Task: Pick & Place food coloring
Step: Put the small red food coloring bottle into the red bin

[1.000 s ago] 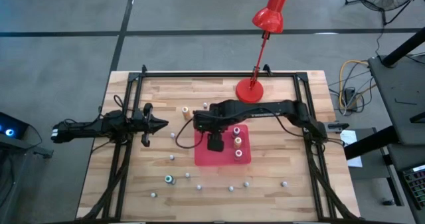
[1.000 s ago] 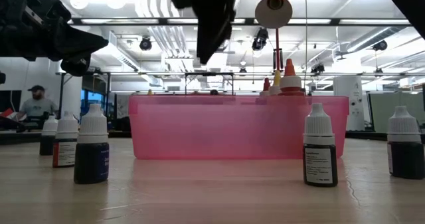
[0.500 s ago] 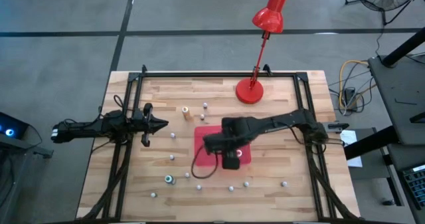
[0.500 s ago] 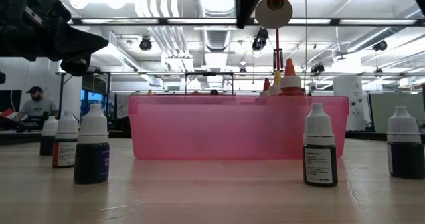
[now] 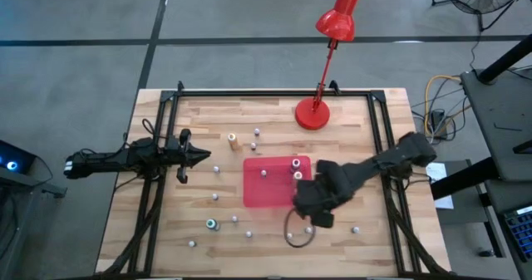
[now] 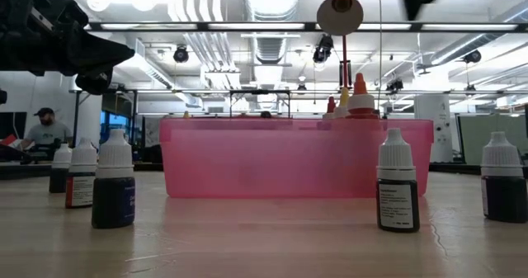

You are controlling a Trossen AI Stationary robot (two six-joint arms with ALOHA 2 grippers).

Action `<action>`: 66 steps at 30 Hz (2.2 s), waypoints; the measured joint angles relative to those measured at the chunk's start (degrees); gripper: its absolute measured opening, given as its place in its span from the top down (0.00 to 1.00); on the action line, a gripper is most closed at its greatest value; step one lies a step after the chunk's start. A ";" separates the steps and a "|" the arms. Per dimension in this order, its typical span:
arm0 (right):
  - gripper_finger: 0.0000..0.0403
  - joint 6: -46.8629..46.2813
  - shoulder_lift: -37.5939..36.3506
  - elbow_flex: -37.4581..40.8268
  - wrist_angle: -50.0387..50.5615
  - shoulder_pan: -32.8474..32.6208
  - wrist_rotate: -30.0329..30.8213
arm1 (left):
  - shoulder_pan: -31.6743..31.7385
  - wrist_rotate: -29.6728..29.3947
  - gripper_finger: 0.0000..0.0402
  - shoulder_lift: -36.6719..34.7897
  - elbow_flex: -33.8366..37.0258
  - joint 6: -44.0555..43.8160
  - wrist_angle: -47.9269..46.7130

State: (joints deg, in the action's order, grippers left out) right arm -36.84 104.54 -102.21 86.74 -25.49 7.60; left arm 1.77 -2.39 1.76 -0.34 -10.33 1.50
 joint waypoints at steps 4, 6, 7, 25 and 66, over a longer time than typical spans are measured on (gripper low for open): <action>0.54 -10.62 -5.14 7.97 -0.72 -3.43 -0.09 | 0.01 0.00 1.00 0.00 0.00 0.00 0.01; 0.54 -16.83 -7.28 11.39 -0.67 -4.81 -0.13 | 0.00 -0.01 1.00 0.00 0.00 0.00 0.01; 0.54 -19.60 -8.22 12.96 -0.76 -5.40 -0.15 | -0.01 0.00 1.00 0.00 0.00 0.00 0.02; 0.54 -54.11 -14.37 32.27 -18.48 -17.65 -0.45 | -0.01 -0.02 1.00 0.00 0.00 0.00 0.04; 0.54 -65.64 -11.64 47.98 -39.97 -26.04 -7.89 | 0.00 -0.01 1.00 0.01 0.00 0.00 -0.02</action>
State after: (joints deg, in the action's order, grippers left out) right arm -102.49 92.90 -54.23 46.77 -51.53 -0.29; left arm 1.77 -2.40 1.77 -0.34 -10.33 1.48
